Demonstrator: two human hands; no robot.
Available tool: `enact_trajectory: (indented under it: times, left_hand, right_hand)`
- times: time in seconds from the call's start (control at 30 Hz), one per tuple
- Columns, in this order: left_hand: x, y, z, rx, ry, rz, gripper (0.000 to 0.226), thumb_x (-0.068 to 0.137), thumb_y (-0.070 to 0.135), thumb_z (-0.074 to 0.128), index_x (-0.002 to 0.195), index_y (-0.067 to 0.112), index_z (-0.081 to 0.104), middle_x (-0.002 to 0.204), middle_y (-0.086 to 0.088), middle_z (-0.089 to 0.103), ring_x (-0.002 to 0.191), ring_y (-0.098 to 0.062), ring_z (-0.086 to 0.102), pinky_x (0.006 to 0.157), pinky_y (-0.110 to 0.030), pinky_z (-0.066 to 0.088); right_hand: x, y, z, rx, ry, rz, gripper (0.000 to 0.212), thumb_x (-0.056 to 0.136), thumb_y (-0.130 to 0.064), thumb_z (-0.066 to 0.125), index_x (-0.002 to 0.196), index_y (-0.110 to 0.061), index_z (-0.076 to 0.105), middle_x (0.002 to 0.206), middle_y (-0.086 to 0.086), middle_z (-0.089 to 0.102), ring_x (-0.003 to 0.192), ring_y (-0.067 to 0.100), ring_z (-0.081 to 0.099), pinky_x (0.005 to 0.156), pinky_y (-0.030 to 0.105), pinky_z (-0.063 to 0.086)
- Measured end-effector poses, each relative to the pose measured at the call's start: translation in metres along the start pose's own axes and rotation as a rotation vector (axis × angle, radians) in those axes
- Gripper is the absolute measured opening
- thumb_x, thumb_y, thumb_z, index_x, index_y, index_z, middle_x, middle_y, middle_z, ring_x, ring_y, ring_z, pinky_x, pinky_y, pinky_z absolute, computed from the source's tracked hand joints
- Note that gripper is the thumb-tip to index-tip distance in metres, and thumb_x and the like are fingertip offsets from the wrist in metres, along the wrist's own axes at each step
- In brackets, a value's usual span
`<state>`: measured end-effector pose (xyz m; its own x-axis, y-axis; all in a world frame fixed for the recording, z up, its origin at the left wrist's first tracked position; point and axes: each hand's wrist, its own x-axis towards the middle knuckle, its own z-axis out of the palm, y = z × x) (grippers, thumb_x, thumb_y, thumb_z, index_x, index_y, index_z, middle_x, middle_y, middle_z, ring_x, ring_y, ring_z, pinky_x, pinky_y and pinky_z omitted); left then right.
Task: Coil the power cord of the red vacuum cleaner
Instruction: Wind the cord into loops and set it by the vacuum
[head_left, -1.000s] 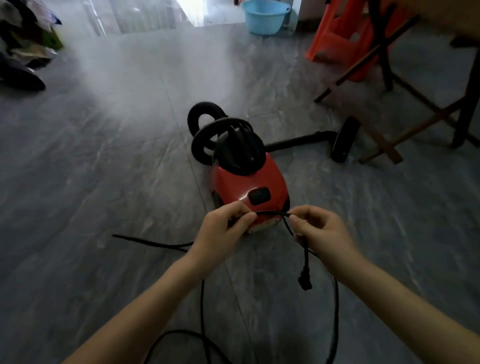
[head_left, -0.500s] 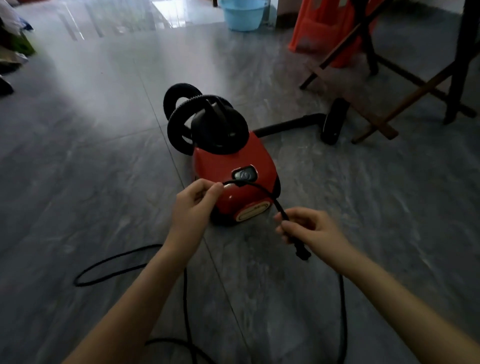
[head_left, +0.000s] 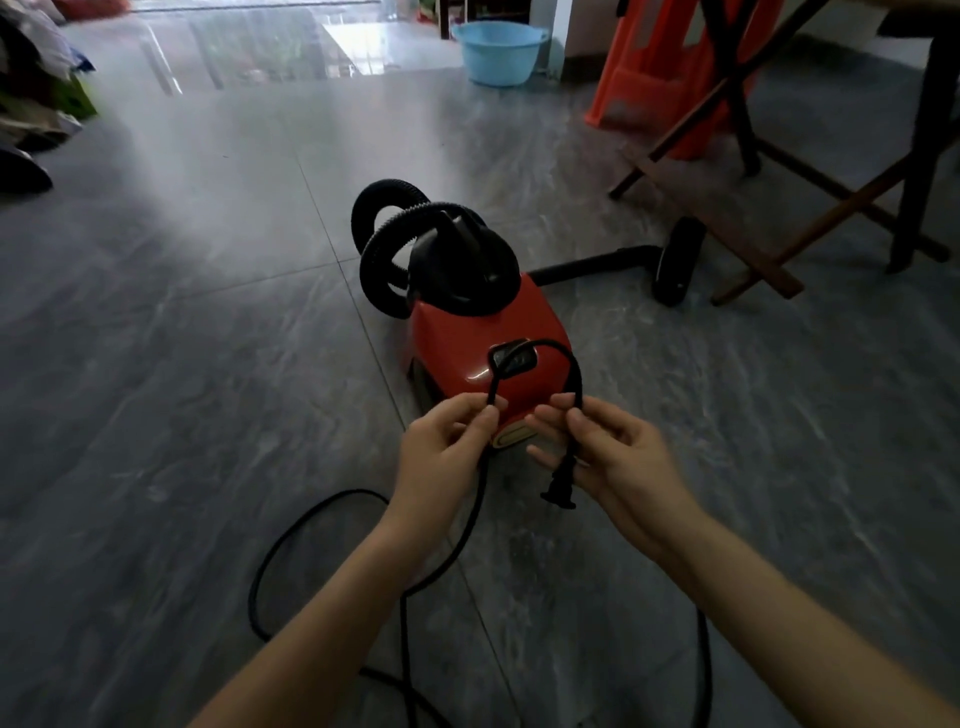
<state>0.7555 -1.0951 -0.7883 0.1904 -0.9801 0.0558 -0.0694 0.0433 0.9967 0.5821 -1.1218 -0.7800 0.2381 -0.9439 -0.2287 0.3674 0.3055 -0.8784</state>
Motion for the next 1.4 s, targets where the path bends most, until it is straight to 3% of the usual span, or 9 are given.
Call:
enact_trajectory:
  times: [0.27, 0.43, 0.63, 0.7, 0.8, 0.93, 1.07, 1.23, 1.4]
  left_hand:
    - [0.014, 0.009, -0.012, -0.045, 0.052, -0.039, 0.010, 0.090, 0.016, 0.068, 0.087, 0.022, 0.076, 0.079, -0.010, 0.073, 0.072, -0.010, 0.064, 0.067, -0.022, 0.053]
    - [0.019, 0.009, -0.006, -0.073, 0.009, -0.087, 0.017, 0.088, 0.021, 0.072, 0.101, 0.011, 0.077, 0.089, -0.006, 0.077, 0.085, -0.015, 0.073, 0.075, -0.027, 0.057]
    - [0.028, 0.006, -0.006, 0.013, 0.011, -0.073, 0.019, 0.086, 0.024, 0.074, 0.101, 0.013, 0.077, 0.091, 0.000, 0.076, 0.086, -0.008, 0.071, 0.079, -0.028, 0.058]
    - [0.027, 0.004, -0.013, 0.073, -0.049, -0.066, 0.017, 0.095, 0.028, 0.061, 0.099, 0.019, 0.074, 0.085, 0.004, 0.072, 0.078, -0.007, 0.067, 0.071, -0.026, 0.055]
    - [0.012, -0.008, -0.027, 0.097, -0.279, -0.226, 0.029, 0.101, 0.032, 0.044, 0.105, 0.016, 0.067, 0.091, -0.006, 0.071, 0.082, -0.018, 0.067, 0.078, -0.033, 0.054]
    - [-0.013, -0.022, -0.047, 0.238, -0.616, -0.358, 0.029, 0.101, 0.030, 0.048, 0.098, 0.012, 0.070, 0.071, -0.007, 0.066, 0.070, -0.019, 0.063, 0.071, -0.031, 0.052]
    - [-0.010, -0.023, -0.053, 0.308, -0.355, -0.182, 0.027, 0.100, 0.023, 0.052, 0.080, 0.025, 0.070, 0.051, 0.013, 0.046, 0.050, -0.005, 0.041, 0.056, -0.028, 0.037]
    - [-0.016, -0.010, -0.023, 0.201, -0.156, -0.050, 0.022, 0.099, 0.021, 0.054, 0.089, 0.022, 0.074, 0.060, 0.019, 0.060, 0.053, 0.005, 0.050, 0.055, -0.012, 0.039]
    - [-0.015, -0.011, -0.009, 0.040, -0.113, -0.219, 0.024, 0.100, 0.018, 0.052, 0.088, 0.017, 0.073, 0.072, 0.003, 0.066, 0.070, -0.011, 0.064, 0.066, -0.022, 0.056]
  right_hand:
    - [0.004, 0.010, 0.009, -0.267, -0.027, 0.081, 0.021, 0.102, -0.005, 0.043, 0.116, 0.004, 0.056, 0.102, 0.024, 0.072, 0.092, 0.037, 0.073, 0.080, 0.041, 0.061]
    - [-0.006, 0.022, 0.023, -0.298, -0.144, 0.149, 0.035, 0.092, -0.002, 0.061, 0.124, -0.004, 0.047, 0.107, 0.017, 0.074, 0.096, 0.033, 0.073, 0.081, 0.044, 0.060]
    - [-0.005, 0.026, 0.031, -0.271, -0.012, 0.119, 0.046, 0.083, 0.001, 0.072, 0.123, -0.002, 0.048, 0.101, 0.016, 0.075, 0.087, 0.033, 0.075, 0.084, 0.052, 0.058]
    - [-0.004, 0.023, 0.030, -0.279, 0.037, 0.075, 0.044, 0.080, 0.000, 0.074, 0.117, -0.005, 0.051, 0.100, 0.017, 0.075, 0.085, 0.033, 0.075, 0.082, 0.054, 0.058]
    - [0.000, 0.012, 0.027, -0.194, 0.102, -0.004, 0.042, 0.079, 0.002, 0.073, 0.113, -0.007, 0.050, 0.092, 0.014, 0.077, 0.079, 0.029, 0.076, 0.065, 0.039, 0.061]
    - [0.009, -0.002, 0.021, -0.102, 0.169, -0.080, 0.039, 0.082, 0.003, 0.070, 0.113, -0.007, 0.049, 0.088, 0.011, 0.077, 0.078, 0.027, 0.076, 0.063, 0.032, 0.058]
    - [0.011, 0.002, 0.021, -0.095, 0.177, -0.105, 0.037, 0.085, 0.001, 0.069, 0.114, -0.008, 0.047, 0.093, 0.016, 0.076, 0.087, 0.030, 0.075, 0.072, 0.036, 0.060]
    - [0.008, 0.017, 0.028, -0.019, 0.142, -0.083, 0.036, 0.090, 0.001, 0.062, 0.119, -0.006, 0.042, 0.100, 0.020, 0.074, 0.091, 0.031, 0.074, 0.073, 0.032, 0.059]
    - [0.004, 0.028, 0.031, -0.007, 0.157, -0.084, 0.035, 0.089, 0.001, 0.063, 0.118, -0.006, 0.044, 0.099, 0.018, 0.075, 0.094, 0.030, 0.074, 0.079, 0.034, 0.060]
